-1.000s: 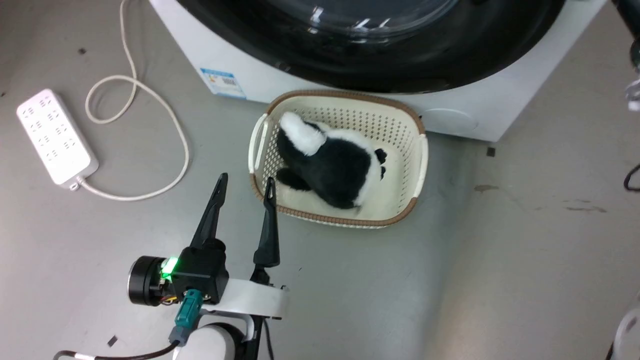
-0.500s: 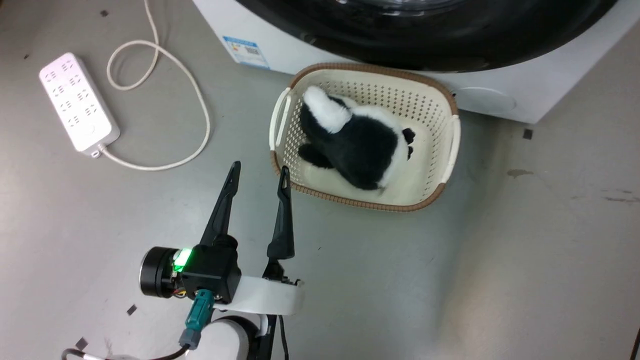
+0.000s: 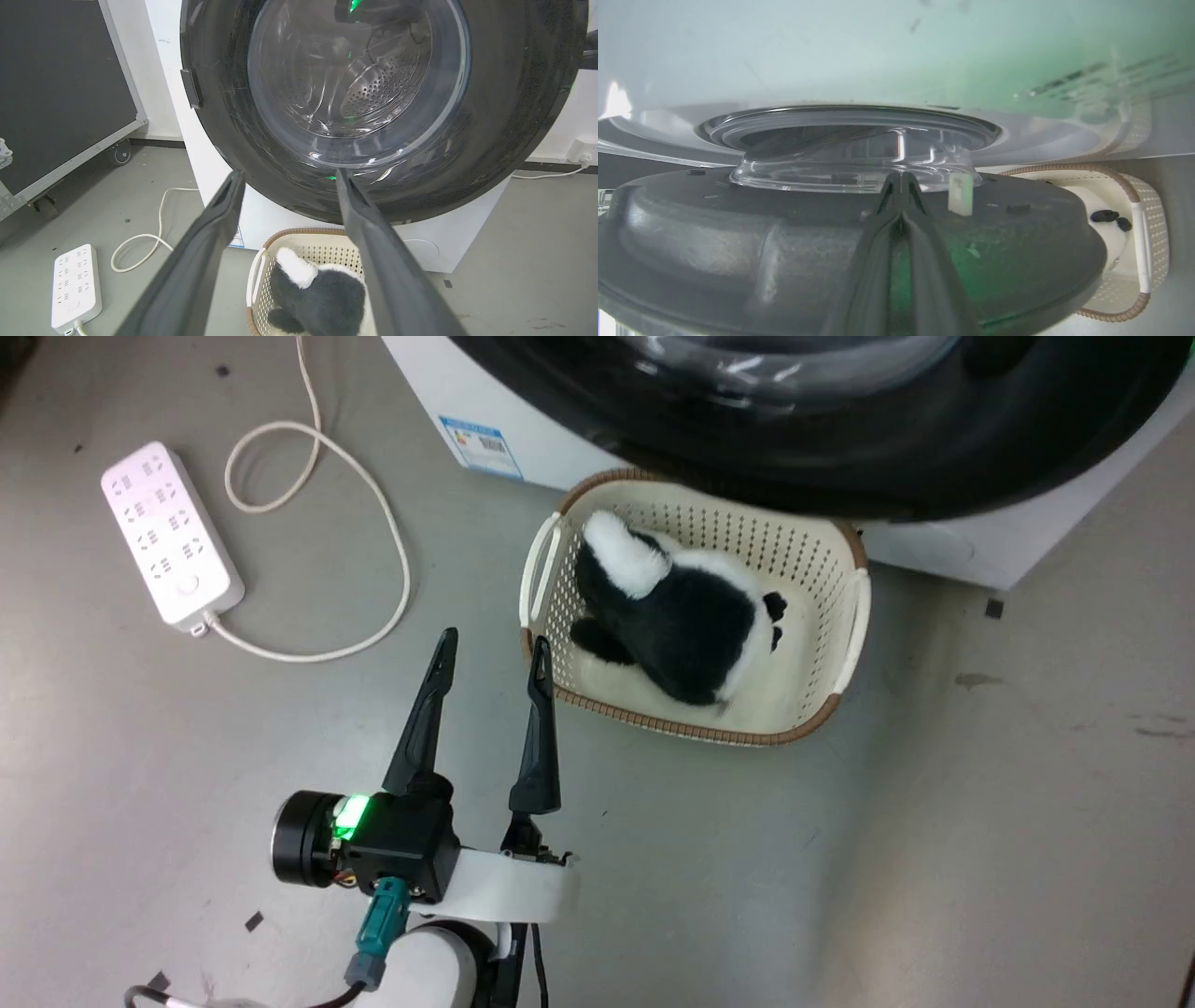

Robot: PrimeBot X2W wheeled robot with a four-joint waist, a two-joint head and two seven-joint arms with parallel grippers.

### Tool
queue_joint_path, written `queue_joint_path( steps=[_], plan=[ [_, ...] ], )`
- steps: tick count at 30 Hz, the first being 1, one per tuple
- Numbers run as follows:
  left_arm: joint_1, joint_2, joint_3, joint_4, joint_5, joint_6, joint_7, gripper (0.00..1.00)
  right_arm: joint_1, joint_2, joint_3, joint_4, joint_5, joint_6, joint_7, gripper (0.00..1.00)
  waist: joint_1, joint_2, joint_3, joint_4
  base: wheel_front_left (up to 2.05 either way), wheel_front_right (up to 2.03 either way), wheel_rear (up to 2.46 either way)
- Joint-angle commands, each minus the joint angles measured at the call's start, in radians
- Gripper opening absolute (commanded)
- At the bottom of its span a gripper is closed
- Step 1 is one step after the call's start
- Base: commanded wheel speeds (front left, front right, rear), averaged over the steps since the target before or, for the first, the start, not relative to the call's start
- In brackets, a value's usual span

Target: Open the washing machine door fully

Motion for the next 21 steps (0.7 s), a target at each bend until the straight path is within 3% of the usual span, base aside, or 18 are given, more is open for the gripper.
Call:
queue_joint_path(
  steps=[1, 7, 12, 17, 21],
  plan=[
    [-0.008, 0.001, -0.009, 0.011, 0.002, 0.004, -0.012, 1.00, 0.026, 0.028, -0.024, 0.026, 0.024, 0.001, 0.036, 0.00, 0.0000, 0.0000, -0.032, -0.009, 0.00, 0.00, 0.00],
    [0.017, 0.001, -0.006, 0.035, -0.007, -0.007, -0.015, 1.00, 0.148, 0.097, -0.023, -0.025, 0.024, 0.001, 0.107, 0.00, 0.0000, 0.0000, -0.109, -0.024, 0.00, 0.00, 0.00],
    [0.062, 0.001, 0.006, 0.068, -0.010, -0.024, -0.015, 1.00, 0.323, 0.178, -0.007, -0.159, 0.049, 0.001, 0.199, 0.00, 0.0000, 0.0000, -0.181, -0.031, 0.00, 0.00, 0.00],
    [0.080, 0.001, 0.016, 0.076, -0.007, -0.036, -0.015, 1.00, 0.421, 0.196, 0.034, -0.237, 0.076, 0.001, 0.261, 0.00, 0.0000, 0.0000, -0.207, -0.027, 0.00, 0.00, 0.00],
    [0.101, 0.001, 0.024, 0.092, -0.038, -0.042, -0.015, 1.00, 0.495, 0.197, 0.134, -0.246, 0.203, 0.001, 0.286, 0.00, 0.0000, 0.0000, -0.236, -0.017, 0.00, 0.00, 0.00]
  ],
)
